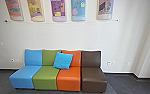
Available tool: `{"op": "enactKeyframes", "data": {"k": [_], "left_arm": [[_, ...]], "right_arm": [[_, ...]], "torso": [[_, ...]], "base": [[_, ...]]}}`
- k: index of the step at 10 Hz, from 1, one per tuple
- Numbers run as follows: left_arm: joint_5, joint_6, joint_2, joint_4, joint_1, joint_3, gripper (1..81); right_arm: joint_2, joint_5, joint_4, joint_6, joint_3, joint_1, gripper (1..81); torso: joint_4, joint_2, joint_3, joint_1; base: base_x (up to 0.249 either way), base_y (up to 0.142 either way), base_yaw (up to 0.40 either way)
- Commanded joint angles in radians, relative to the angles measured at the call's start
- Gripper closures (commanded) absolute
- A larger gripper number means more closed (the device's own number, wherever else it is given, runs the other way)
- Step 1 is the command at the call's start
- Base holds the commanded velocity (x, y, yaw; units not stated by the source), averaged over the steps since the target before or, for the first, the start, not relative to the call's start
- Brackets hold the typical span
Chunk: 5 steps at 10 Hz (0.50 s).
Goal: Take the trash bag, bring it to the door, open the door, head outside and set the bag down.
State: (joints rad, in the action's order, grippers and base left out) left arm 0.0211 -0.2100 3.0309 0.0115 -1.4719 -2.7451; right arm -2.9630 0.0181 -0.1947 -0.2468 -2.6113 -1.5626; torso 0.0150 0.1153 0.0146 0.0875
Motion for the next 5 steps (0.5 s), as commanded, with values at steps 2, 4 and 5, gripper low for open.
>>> {"op": "enactKeyframes", "data": {"k": [2,4,5], "left_arm": [[0.048,-0.008,-0.003,0.005,0.057,-0.002,81.1],[0.048,-0.008,-0.003,0.005,0.058,-0.002,81.1],[0.048,-0.008,-0.004,0.004,0.057,-0.002,81.1]], "right_arm": [[0.003,0.048,-0.002,0.003,0.005,0.041,1.0],[0.003,0.046,-0.002,0.003,0.005,0.041,1.0],[0.002,0.048,-0.002,0.003,0.005,0.041,1.0]], "torso": [[0.000,0.000,0.000,0.000],[0.000,0.000,0.000,0.000],[0.000,0.000,0.000,0.000]], "base": [[0.000,0.000,0.000],[0.000,0.000,0.000],[0.000,0.000,0.000]]}}
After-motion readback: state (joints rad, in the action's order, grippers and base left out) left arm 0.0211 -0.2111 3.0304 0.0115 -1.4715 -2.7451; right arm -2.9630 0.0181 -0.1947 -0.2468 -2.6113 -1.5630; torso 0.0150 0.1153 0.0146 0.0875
